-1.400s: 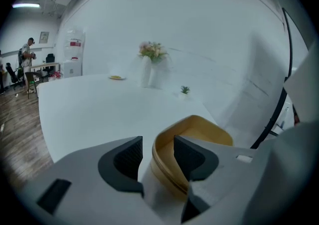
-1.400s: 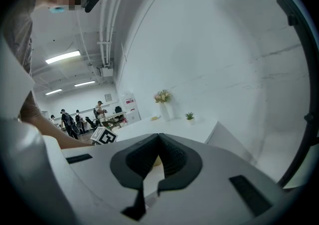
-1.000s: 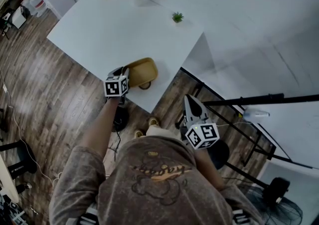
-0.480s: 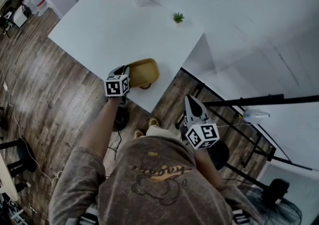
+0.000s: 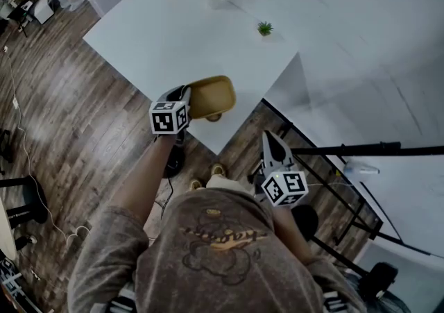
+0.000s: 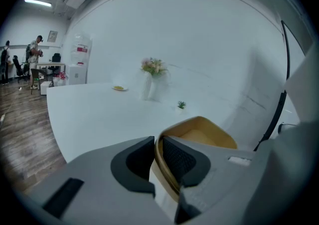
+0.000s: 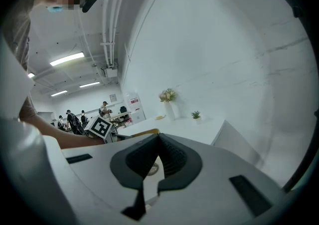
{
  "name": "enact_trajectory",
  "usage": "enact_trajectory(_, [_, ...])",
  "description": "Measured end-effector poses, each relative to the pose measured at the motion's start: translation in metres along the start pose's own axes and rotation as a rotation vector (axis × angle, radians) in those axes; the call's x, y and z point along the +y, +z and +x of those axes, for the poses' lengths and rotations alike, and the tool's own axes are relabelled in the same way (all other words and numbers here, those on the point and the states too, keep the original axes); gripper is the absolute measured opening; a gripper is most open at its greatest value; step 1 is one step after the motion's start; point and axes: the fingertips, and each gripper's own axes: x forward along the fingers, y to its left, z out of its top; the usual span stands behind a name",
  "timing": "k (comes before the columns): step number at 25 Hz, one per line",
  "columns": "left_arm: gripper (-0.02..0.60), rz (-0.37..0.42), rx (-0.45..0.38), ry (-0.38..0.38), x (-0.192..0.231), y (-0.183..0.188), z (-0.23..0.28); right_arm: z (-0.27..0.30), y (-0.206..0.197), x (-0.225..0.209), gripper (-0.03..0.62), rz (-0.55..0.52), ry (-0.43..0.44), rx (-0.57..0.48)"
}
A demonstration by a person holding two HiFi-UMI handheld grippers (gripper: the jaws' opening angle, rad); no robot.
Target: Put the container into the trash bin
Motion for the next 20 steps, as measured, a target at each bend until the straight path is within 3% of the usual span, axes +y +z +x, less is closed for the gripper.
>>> enact_trajectory(9, [0.054, -0.042, -0.058, 0.085, 0.027, 0.002, -0.061, 0.031, -0.005, 0.037, -0.008, -0.012, 0.136, 0.021])
enact_trajectory(20, [0.052, -0.148, -0.141, 0.227, 0.073, -0.011, -0.16, 0.062, -0.023, 0.112, -0.008, -0.036, 0.348, 0.077])
